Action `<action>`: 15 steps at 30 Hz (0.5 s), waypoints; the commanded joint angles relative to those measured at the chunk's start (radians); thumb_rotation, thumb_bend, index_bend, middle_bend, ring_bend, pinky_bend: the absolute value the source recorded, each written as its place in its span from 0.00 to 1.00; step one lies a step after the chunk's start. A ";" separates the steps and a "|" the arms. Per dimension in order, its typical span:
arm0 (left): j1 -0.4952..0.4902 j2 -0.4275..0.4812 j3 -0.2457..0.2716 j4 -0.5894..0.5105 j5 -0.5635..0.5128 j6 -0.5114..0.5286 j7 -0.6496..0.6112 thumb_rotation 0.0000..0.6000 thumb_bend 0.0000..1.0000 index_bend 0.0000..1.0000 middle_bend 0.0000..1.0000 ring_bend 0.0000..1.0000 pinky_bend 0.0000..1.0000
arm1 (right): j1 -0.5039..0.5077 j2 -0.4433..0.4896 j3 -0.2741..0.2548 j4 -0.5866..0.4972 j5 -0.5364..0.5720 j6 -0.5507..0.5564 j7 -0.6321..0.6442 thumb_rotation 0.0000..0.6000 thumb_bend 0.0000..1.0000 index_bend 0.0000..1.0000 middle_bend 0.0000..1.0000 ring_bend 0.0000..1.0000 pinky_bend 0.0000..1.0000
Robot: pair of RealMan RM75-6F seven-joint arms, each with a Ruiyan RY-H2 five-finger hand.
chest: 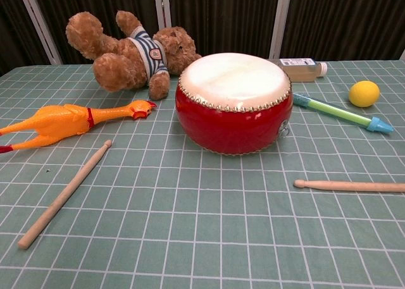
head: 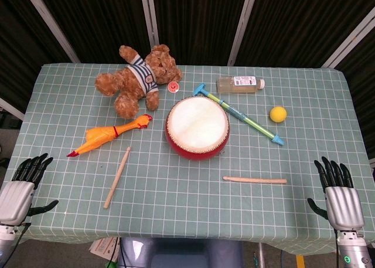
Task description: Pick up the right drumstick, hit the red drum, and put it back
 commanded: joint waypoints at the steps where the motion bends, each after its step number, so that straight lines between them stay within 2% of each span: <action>1: 0.000 0.001 0.000 -0.001 -0.002 -0.001 0.000 1.00 0.00 0.00 0.00 0.00 0.00 | -0.001 0.002 0.002 -0.004 0.002 -0.007 -0.003 1.00 0.25 0.00 0.00 0.00 0.04; 7: 0.000 0.000 0.000 0.000 0.002 0.001 0.001 1.00 0.00 0.00 0.00 0.00 0.00 | 0.011 -0.001 0.013 -0.020 0.007 -0.036 -0.016 1.00 0.25 0.00 0.00 0.00 0.04; 9: -0.001 0.000 0.000 0.001 0.002 0.000 -0.001 1.00 0.00 0.00 0.00 0.00 0.00 | 0.020 -0.003 0.020 -0.032 0.016 -0.051 -0.030 1.00 0.25 0.00 0.01 0.03 0.04; 10: -0.001 0.000 0.000 0.001 0.002 -0.001 -0.002 1.00 0.00 0.00 0.00 0.00 0.00 | 0.025 -0.004 0.026 -0.040 0.022 -0.059 -0.039 1.00 0.25 0.00 0.06 0.09 0.05; 12: -0.003 0.000 0.001 0.002 0.002 -0.004 -0.005 1.00 0.00 0.00 0.00 0.00 0.00 | 0.040 -0.009 0.042 -0.056 0.037 -0.078 -0.068 1.00 0.25 0.00 0.25 0.28 0.13; 14: -0.004 0.000 0.001 0.003 0.001 -0.007 -0.009 1.00 0.00 0.00 0.00 0.00 0.00 | 0.056 -0.019 0.060 -0.064 0.053 -0.093 -0.096 1.00 0.25 0.04 0.54 0.57 0.35; 15: -0.005 0.001 0.001 0.003 0.001 -0.007 -0.012 1.00 0.00 0.00 0.00 0.00 0.00 | 0.064 -0.025 0.069 -0.066 0.061 -0.100 -0.109 1.00 0.25 0.08 0.61 0.65 0.43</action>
